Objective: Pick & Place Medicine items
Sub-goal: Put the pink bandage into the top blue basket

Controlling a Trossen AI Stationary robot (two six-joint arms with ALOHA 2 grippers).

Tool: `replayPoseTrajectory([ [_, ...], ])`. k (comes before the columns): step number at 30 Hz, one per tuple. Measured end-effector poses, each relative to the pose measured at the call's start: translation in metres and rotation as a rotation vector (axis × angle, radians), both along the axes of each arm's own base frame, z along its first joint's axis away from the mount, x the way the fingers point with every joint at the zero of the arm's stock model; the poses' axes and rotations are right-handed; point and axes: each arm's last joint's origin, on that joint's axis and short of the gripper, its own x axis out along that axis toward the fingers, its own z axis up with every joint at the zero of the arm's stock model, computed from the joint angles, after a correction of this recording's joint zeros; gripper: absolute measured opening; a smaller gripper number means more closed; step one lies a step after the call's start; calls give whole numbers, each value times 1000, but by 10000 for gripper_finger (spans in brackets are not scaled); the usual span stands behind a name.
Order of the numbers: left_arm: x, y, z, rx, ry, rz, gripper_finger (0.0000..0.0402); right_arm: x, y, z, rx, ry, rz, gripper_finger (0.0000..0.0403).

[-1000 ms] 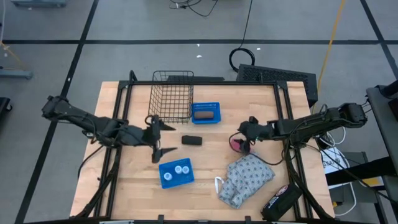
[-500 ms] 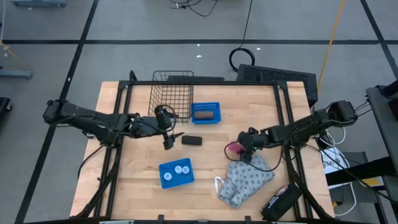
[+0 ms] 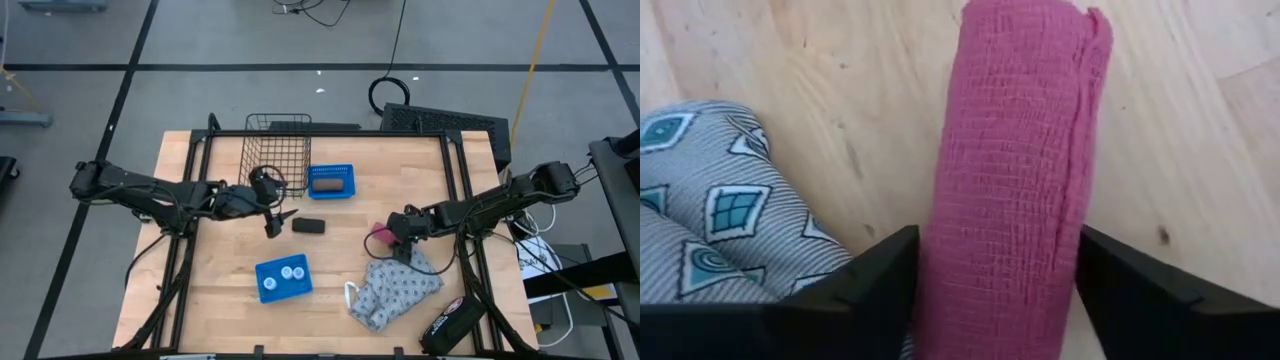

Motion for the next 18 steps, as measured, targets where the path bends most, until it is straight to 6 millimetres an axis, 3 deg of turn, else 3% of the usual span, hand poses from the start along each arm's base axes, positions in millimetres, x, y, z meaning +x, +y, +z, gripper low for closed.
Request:
replayPoseTrajectory([
  [6,4,-1,8,-12,-96,0,379,2,-2,3,-24,-47,29,147],
  [10,7,-1,15,-24,-171,3,379,10,-7,12,-84,-167,47,89],
  [18,11,0,30,-55,-349,4,379,29,-14,35,-276,-457,234,90],
])
